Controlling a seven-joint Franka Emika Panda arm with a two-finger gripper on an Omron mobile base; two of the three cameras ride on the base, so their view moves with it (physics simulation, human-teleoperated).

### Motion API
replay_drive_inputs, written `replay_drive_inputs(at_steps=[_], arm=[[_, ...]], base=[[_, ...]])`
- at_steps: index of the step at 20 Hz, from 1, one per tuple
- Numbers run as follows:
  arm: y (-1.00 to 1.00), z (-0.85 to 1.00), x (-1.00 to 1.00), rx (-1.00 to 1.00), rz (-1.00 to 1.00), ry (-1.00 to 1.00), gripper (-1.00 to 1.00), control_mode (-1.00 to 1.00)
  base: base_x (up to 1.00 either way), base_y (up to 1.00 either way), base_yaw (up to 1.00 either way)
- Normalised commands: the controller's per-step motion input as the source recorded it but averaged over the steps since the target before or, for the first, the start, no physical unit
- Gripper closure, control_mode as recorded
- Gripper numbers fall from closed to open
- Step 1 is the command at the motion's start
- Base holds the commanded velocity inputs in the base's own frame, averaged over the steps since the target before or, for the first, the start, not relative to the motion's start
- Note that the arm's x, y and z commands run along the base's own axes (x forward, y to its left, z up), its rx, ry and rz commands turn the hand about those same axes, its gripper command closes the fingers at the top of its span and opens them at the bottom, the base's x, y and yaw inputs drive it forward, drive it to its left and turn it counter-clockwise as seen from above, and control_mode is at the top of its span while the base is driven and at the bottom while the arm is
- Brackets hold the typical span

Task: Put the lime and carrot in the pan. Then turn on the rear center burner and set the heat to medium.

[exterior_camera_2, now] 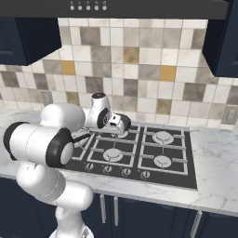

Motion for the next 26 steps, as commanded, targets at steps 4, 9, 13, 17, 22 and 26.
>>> replay_drive_inputs(at_steps=[4, 9, 13, 17, 22, 26], arm=[[-0.23, -0.08, -0.41, 0.00, 0.00, 0.00, -1.00, -1.00], [-0.08, -0.26, -0.17, 0.00, 0.00, 0.07, -1.00, -1.00], [-0.13, -0.20, -0.19, 0.00, 0.00, 0.11, -1.00, -1.00], [-0.08, -0.02, -0.39, 0.00, 0.00, 0.10, -1.00, -1.00], [-0.02, 0.00, -0.41, 0.00, 0.00, 0.16, -1.00, -1.00], [0.00, -0.08, -0.30, 0.00, 0.00, 0.14, -1.00, -1.00]], base=[[0.00, 0.00, 0.00], [0.00, 0.00, 0.00], [0.00, 0.00, 0.00], [0.00, 0.00, 0.00], [0.00, 0.00, 0.00], [0.00, 0.00, 0.00]])
